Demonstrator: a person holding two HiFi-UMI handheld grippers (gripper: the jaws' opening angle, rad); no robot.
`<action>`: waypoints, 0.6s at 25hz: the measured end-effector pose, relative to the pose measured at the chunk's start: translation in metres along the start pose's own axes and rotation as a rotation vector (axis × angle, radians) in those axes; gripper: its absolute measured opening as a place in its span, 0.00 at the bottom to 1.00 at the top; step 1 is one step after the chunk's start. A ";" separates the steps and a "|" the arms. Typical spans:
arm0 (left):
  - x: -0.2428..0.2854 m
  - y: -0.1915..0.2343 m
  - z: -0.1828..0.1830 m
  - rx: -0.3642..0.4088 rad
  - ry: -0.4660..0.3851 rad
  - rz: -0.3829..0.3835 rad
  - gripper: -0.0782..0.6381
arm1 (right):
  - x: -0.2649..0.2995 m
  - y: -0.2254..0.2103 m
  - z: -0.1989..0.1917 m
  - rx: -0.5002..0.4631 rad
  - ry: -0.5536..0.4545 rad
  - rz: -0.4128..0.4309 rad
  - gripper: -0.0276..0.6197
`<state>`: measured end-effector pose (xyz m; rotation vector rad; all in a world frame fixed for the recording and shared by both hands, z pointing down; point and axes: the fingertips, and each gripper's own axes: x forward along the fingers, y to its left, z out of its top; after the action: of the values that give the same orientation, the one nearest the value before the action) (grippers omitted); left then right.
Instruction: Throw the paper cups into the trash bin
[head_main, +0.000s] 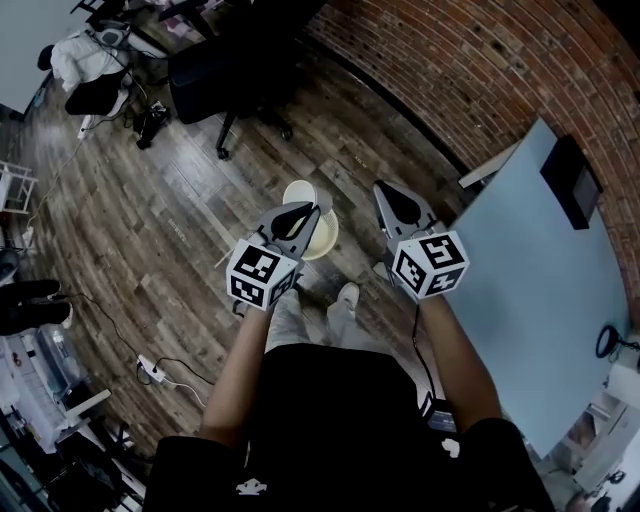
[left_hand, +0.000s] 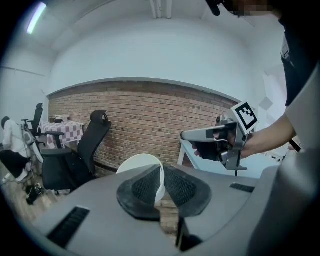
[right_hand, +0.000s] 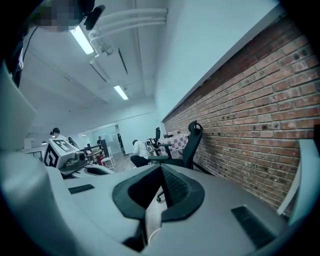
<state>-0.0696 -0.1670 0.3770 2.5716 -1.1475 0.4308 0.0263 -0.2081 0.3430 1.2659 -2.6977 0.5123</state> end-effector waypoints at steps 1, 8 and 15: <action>0.001 0.003 -0.003 -0.004 0.007 -0.005 0.15 | 0.004 -0.001 -0.003 0.005 0.006 -0.005 0.05; 0.006 0.031 -0.042 -0.018 0.082 -0.079 0.15 | 0.039 0.012 -0.034 0.035 0.060 -0.040 0.05; 0.013 0.063 -0.089 -0.038 0.158 -0.180 0.15 | 0.073 0.025 -0.065 0.066 0.109 -0.098 0.05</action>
<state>-0.1227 -0.1824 0.4718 2.5286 -0.8547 0.5520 -0.0419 -0.2235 0.4155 1.3379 -2.5347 0.6439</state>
